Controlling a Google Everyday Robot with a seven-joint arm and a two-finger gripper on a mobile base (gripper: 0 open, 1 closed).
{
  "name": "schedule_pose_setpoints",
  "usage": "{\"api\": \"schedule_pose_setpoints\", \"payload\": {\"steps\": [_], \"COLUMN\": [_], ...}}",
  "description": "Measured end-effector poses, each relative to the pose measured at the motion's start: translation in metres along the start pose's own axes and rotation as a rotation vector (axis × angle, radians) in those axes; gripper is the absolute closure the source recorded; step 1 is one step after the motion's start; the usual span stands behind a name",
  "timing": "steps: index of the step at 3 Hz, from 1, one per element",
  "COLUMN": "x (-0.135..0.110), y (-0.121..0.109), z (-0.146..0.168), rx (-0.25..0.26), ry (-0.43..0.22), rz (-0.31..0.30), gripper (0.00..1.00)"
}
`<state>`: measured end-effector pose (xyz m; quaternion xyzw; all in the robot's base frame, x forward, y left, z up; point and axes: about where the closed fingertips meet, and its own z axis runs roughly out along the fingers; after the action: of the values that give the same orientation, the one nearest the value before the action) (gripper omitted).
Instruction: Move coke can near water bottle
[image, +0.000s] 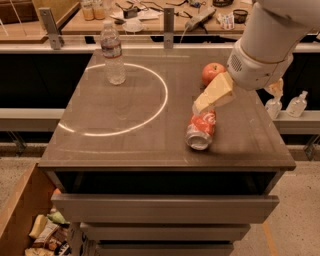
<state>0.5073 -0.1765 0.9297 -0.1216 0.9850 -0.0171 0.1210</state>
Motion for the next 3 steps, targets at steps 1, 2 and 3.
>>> {"api": "schedule_pose_setpoints", "payload": {"steps": [1, 2, 3], "x": [-0.007, -0.012, -0.012], "y": [0.005, 0.015, 0.029], "z": [0.017, 0.034, 0.048], "rx": [0.036, 0.018, -0.031], "ry": [0.011, 0.026, 0.050], "rz": [0.134, 0.215, 0.252], "gripper": [0.00, 0.00, 0.00]}}
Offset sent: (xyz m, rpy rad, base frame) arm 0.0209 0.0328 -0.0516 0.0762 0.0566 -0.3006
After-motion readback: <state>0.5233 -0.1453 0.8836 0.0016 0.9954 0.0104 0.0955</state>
